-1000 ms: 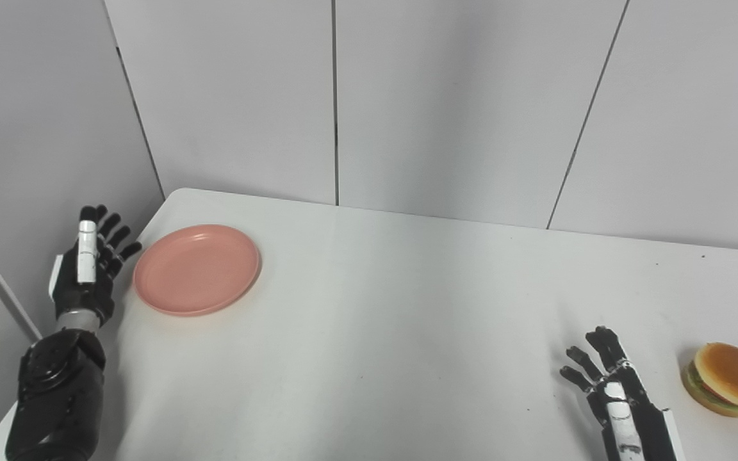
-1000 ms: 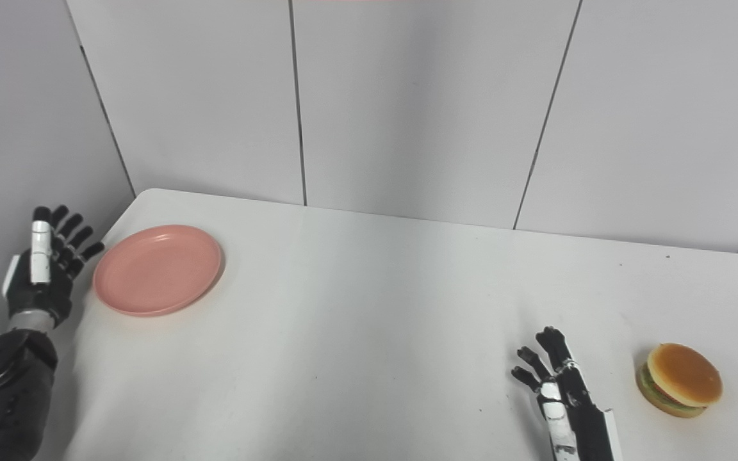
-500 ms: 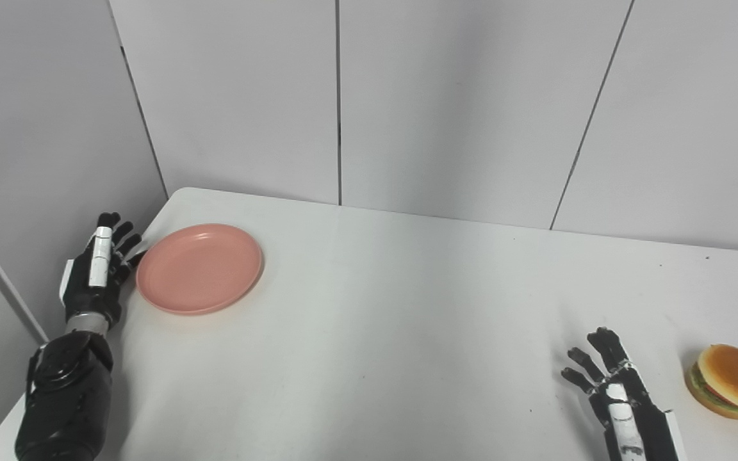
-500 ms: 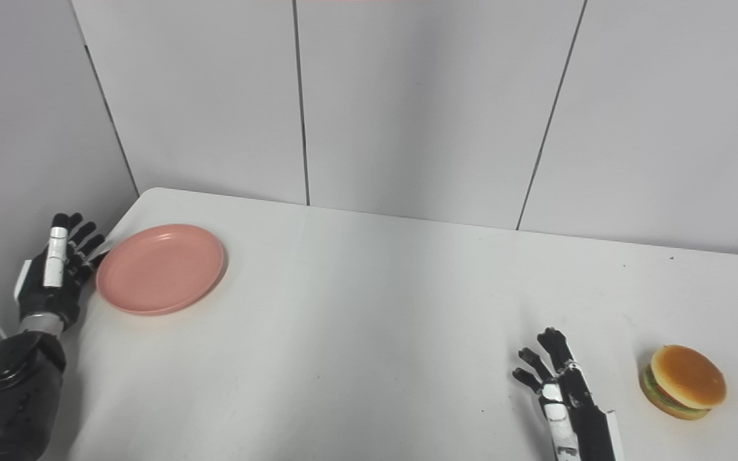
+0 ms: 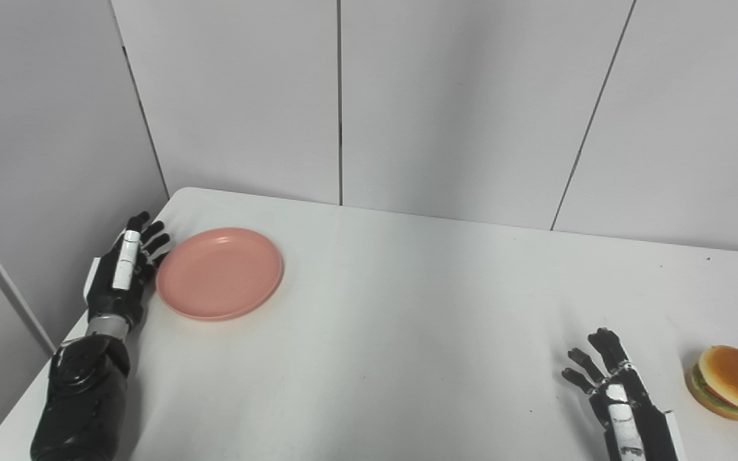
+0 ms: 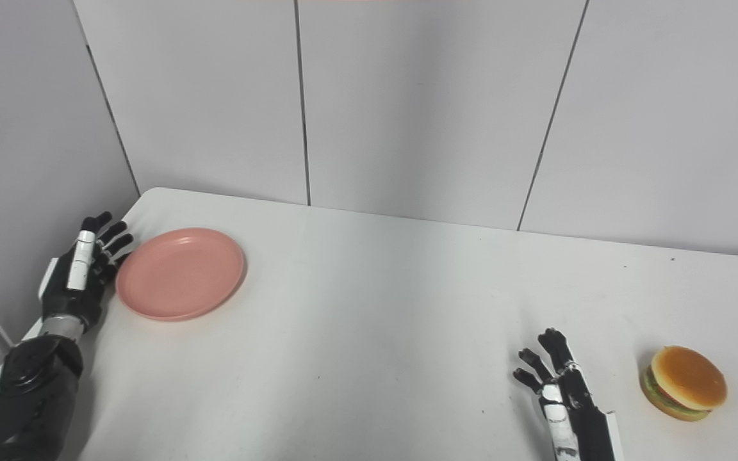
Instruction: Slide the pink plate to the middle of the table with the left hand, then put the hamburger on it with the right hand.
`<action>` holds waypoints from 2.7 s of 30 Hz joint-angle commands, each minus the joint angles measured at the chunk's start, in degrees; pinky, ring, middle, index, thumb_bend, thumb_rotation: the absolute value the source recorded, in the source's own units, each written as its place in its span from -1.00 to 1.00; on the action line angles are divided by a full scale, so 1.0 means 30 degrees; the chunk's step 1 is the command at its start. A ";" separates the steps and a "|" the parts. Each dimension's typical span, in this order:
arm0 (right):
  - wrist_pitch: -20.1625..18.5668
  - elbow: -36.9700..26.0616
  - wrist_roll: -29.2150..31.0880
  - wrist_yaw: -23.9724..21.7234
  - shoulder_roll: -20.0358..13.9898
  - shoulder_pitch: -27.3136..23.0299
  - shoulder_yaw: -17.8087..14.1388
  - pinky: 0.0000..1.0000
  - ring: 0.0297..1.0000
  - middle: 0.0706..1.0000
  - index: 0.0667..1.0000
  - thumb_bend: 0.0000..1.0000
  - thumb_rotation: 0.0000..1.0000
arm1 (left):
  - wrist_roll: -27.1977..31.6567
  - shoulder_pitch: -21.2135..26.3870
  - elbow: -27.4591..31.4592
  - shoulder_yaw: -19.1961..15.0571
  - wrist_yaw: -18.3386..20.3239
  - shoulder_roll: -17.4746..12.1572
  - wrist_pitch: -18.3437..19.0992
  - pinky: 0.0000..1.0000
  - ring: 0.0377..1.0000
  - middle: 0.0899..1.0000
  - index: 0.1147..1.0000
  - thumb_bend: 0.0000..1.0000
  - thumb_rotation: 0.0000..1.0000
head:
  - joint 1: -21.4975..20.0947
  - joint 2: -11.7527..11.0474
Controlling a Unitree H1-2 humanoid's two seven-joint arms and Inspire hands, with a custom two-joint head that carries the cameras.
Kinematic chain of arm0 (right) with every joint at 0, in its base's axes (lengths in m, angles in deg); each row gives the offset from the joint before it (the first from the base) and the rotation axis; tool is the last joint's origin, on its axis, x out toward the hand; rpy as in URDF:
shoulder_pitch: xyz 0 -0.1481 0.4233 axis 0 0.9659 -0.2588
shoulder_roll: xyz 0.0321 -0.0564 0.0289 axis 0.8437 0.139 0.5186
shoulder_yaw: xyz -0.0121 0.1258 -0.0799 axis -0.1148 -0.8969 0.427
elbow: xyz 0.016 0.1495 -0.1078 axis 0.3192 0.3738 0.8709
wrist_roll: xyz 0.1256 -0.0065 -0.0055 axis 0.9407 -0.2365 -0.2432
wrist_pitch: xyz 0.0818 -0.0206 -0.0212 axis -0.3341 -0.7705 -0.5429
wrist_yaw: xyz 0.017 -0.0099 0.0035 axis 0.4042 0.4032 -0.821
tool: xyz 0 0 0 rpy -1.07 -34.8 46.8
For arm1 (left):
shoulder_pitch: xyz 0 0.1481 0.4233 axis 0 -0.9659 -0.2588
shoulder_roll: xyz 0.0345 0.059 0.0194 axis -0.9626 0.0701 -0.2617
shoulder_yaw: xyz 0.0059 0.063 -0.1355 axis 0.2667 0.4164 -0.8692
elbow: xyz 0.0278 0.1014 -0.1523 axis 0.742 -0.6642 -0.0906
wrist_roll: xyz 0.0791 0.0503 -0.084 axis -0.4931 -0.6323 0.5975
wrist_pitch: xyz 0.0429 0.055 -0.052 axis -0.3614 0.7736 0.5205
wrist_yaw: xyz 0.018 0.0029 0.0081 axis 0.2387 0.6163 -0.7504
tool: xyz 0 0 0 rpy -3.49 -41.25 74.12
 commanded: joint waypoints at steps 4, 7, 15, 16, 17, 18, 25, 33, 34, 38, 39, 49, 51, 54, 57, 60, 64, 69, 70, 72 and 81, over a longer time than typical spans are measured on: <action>0.0374 0.0394 -0.0136 -0.0139 0.0199 0.0670 0.0044 0.56 0.67 0.83 0.79 0.52 0.60 | -0.0003 0.0155 0.0999 0.0277 0.0331 -0.0020 0.0237 0.48 0.71 0.70 0.71 0.72 0.57 | 0.0001 -0.0017; 0.0406 0.0427 -0.0247 -0.0112 0.0214 0.0669 0.0045 0.56 0.67 0.84 0.79 0.51 0.61 | -0.0032 0.0105 0.1160 0.0465 0.0471 0.0107 0.0295 0.49 0.72 0.71 0.74 0.71 0.59 | -0.0031 -0.0008; 0.0400 0.0368 -0.0407 -0.0163 0.0222 0.0709 0.0142 0.58 0.69 0.85 0.81 0.48 0.64 | -0.0196 -0.0164 0.1354 0.1152 0.0708 0.0706 0.0436 0.47 0.74 0.74 0.72 0.73 0.56 | -0.0118 0.0036; 0.0415 0.0390 -0.0410 -0.0160 0.0236 0.0704 0.0148 0.59 0.69 0.85 0.81 0.48 0.64 | -0.0232 -0.0188 0.1377 0.1210 0.0714 0.0749 0.0462 0.47 0.74 0.74 0.72 0.73 0.55 | -0.0129 0.0037; 0.0435 0.0409 -0.0421 -0.0148 0.0266 0.0695 0.0159 0.59 0.69 0.85 0.81 0.48 0.64 | -0.0291 -0.0222 0.1431 0.1298 0.0716 0.0806 0.0499 0.47 0.75 0.75 0.72 0.74 0.55 | -0.0157 0.0024; 0.0463 0.0438 -0.0421 -0.0136 0.0291 0.0687 0.0161 0.58 0.69 0.84 0.80 0.47 0.64 | -0.0380 -0.0245 0.1477 0.1406 0.0709 0.0854 0.0521 0.47 0.74 0.75 0.72 0.75 0.56 | -0.0166 0.0034; 0.0573 0.0585 -0.0660 -0.0136 0.0364 0.0625 0.0277 0.59 0.69 0.84 0.81 0.48 0.66 | -0.0540 -0.0297 0.1657 0.1944 0.0533 0.1229 0.0972 0.45 0.75 0.75 0.72 0.79 0.57 | -0.0464 0.0022; 0.0411 0.0358 -0.0908 -0.0076 0.0523 0.0706 0.0432 0.57 0.68 0.84 0.79 0.51 0.68 | -0.0892 -0.0653 0.2742 0.2173 0.0220 0.2122 0.1603 0.38 0.75 0.76 0.73 0.76 0.63 | -0.0767 0.0135; 0.0441 0.0360 -0.0966 -0.0070 0.0532 0.0705 0.0445 0.57 0.68 0.84 0.79 0.51 0.67 | -0.0928 -0.0731 0.2992 0.2235 0.0188 0.2294 0.1714 0.38 0.75 0.76 0.72 0.77 0.63 | -0.0807 0.0148; 0.0463 0.0366 -0.0984 -0.0108 0.0556 0.0705 0.0482 0.57 0.68 0.85 0.79 0.48 0.68 | -0.0953 -0.0978 0.3747 0.2455 0.0272 0.2767 0.2023 0.42 0.74 0.77 0.73 0.80 0.61 | -0.0939 0.0184; 0.0450 0.0360 -0.1005 -0.0105 0.0560 0.0707 0.0492 0.57 0.68 0.85 0.79 0.48 0.69 | -0.0993 -0.1034 0.3910 0.2513 0.0279 0.2846 0.2084 0.43 0.75 0.77 0.73 0.80 0.62 | -0.0939 0.0184; 0.0360 0.0182 -0.1291 -0.0038 0.0656 0.0765 0.0638 0.55 0.67 0.84 0.79 0.49 0.72 | -0.1204 -0.1880 0.5737 0.3315 0.0143 0.3771 0.2920 0.40 0.76 0.80 0.77 0.78 0.64 | -0.1493 0.0339; 0.0355 0.0161 -0.1339 -0.0015 0.0684 0.0781 0.0663 0.55 0.67 0.84 0.79 0.49 0.72 | -0.1402 -0.2113 0.6034 0.3478 -0.0007 0.3952 0.3009 0.38 0.75 0.79 0.77 0.79 0.64 | -0.1662 0.0369; 0.0407 0.0140 -0.1450 0.0004 0.0745 0.0783 0.0730 0.54 0.67 0.84 0.79 0.49 0.73 | -0.1695 -0.2409 0.6360 0.3674 -0.0080 0.4206 0.3010 0.39 0.76 0.78 0.78 0.80 0.65 | -0.2010 0.0436; 0.0313 0.0046 -0.1498 0.0014 0.0811 0.0784 0.0827 0.54 0.67 0.85 0.79 0.48 0.73 | -0.1750 -0.2674 0.6710 0.3849 -0.0161 0.4523 0.3158 0.37 0.77 0.79 0.77 0.80 0.64 | -0.2171 0.0456; 0.0293 -0.0017 -0.1572 0.0037 0.0894 0.0782 0.0914 0.54 0.66 0.84 0.79 0.47 0.73 | -0.1916 -0.2909 0.6942 0.4093 -0.0149 0.4806 0.3291 0.35 0.78 0.80 0.78 0.78 0.65 | -0.2503 0.0505; 0.0260 -0.0123 -0.1738 0.0150 0.1050 0.0805 0.1019 0.54 0.65 0.85 0.78 0.47 0.73 | -0.1961 -0.3292 0.7247 0.4365 -0.0331 0.5411 0.3735 0.36 0.78 0.80 0.77 0.76 0.65 | -0.2855 0.0605; 0.0165 -0.0261 -0.1967 0.0305 0.1231 0.0803 0.1222 0.52 0.64 0.84 0.77 0.42 0.72 | -0.1895 -0.3527 0.7618 0.4316 -0.0811 0.6212 0.4135 0.30 0.72 0.74 0.73 0.81 0.56 | -0.3411 0.0756; 0.0149 -0.0276 -0.2056 0.0349 0.1251 0.0795 0.1268 0.51 0.64 0.85 0.77 0.43 0.73 | -0.1928 -0.3560 0.7665 0.4314 -0.0916 0.6377 0.4104 0.28 0.71 0.72 0.72 0.81 0.55 | -0.3411 0.0756; 0.0058 -0.0366 -0.2219 0.0455 0.1357 0.0789 0.1386 0.50 0.64 0.85 0.78 0.42 0.73 | -0.1924 -0.3632 0.7861 0.4265 -0.1213 0.6757 0.4221 0.31 0.71 0.71 0.71 0.81 0.54 | -0.3744 0.0821; -0.0320 -0.0569 -0.3187 0.1227 0.1770 0.0736 0.1972 0.47 0.64 0.83 0.77 0.44 0.73 | -0.2262 -0.3800 0.8512 0.4133 -0.2545 0.8158 0.5113 0.45 0.71 0.70 0.63 0.72 0.50 | -0.4935 0.1021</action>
